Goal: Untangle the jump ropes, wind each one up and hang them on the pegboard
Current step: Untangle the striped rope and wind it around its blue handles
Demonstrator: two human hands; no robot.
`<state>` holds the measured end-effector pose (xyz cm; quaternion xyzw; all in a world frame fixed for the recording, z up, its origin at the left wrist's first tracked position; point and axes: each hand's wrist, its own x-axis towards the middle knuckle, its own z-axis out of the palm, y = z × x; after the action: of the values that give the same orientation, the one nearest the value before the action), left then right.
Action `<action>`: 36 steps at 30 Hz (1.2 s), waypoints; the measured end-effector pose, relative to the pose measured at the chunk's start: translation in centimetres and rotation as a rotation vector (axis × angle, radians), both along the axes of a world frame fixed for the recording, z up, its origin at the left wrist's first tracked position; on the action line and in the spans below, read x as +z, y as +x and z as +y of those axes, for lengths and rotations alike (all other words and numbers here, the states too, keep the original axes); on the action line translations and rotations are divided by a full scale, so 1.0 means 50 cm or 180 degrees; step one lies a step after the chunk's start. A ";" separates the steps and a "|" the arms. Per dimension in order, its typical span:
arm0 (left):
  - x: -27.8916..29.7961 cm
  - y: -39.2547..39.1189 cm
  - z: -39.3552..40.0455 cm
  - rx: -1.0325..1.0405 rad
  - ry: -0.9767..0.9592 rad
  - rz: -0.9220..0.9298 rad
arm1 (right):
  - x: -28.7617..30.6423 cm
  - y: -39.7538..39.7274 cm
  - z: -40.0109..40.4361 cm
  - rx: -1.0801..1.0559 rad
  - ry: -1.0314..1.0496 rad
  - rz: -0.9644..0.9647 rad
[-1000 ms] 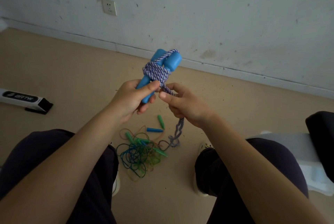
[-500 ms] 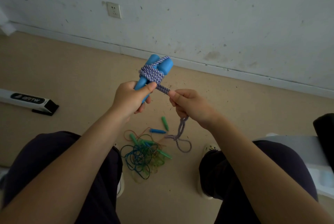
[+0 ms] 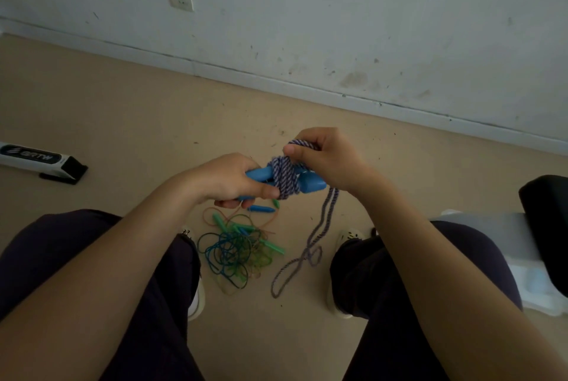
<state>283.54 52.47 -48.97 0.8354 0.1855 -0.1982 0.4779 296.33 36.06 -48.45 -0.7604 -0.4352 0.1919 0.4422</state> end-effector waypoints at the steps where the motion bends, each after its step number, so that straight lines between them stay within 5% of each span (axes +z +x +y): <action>1: 0.003 -0.001 -0.001 -0.0119 0.0009 0.0039 | -0.005 0.001 0.001 -0.0002 -0.0041 -0.0073; 9: 0.019 -0.012 0.000 -0.0506 -0.0045 0.0143 | -0.011 0.003 0.003 -0.0295 -0.0249 -0.0072; 14: 0.019 -0.019 0.007 -0.0546 -0.0242 0.0145 | -0.010 -0.003 0.001 0.0106 -0.0105 0.0048; 20: 0.022 -0.019 0.011 -0.0264 -0.0691 -0.0265 | -0.002 -0.003 0.000 0.0244 -0.0234 0.1284; 26: 0.012 -0.019 0.005 0.0402 -0.1365 -0.0759 | 0.016 0.008 -0.020 0.0321 0.0548 0.2966; 32: 0.003 0.000 0.005 0.1448 -0.1746 -0.1213 | -0.022 -0.035 0.004 0.0215 -0.0019 0.2075; 36: 0.002 0.003 0.013 0.1730 -0.1386 -0.1310 | -0.024 -0.037 0.009 -0.0070 -0.0423 0.1382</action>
<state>283.67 53.10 -48.88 0.6574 0.2537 0.0721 0.7059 294.50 36.50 -49.66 -0.7335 -0.3078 0.3745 0.4765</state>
